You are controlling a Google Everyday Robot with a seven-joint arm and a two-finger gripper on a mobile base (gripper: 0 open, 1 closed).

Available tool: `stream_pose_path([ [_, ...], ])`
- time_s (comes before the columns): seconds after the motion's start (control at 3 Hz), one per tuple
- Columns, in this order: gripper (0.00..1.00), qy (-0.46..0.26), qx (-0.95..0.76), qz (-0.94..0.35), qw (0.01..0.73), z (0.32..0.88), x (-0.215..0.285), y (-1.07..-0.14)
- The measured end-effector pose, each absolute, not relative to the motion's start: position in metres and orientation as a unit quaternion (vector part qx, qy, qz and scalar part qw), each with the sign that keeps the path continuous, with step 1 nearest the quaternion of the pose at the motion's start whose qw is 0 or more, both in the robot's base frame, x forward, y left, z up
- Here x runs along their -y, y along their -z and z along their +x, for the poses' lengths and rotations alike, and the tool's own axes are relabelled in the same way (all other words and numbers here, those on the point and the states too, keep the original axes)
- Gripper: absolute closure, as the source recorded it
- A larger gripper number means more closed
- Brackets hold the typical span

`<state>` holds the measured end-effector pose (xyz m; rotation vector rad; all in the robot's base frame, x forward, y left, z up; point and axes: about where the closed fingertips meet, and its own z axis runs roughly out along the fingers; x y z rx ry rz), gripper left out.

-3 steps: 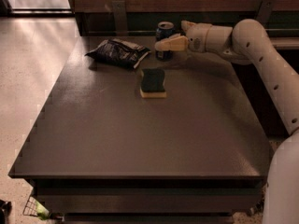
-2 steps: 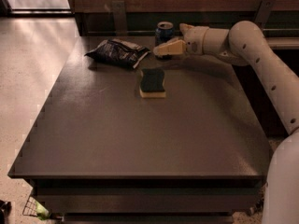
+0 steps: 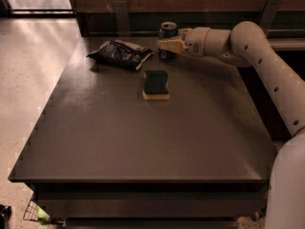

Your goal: Pick pepsi can

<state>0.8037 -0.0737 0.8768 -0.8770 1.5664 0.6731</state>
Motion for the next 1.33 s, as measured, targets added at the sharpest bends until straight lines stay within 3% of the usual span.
stream_pose_path([
  [0.33,0.78,-0.290,-0.668,-0.376,0.573,0.804,0.069,-0.876],
  [0.67,1.00,-0.292,-0.667,-0.377,0.572,0.804,0.065,-0.875],
  [1.33,1.00,-0.284,-0.666,-0.381,0.575,0.807,0.065,-0.897],
])
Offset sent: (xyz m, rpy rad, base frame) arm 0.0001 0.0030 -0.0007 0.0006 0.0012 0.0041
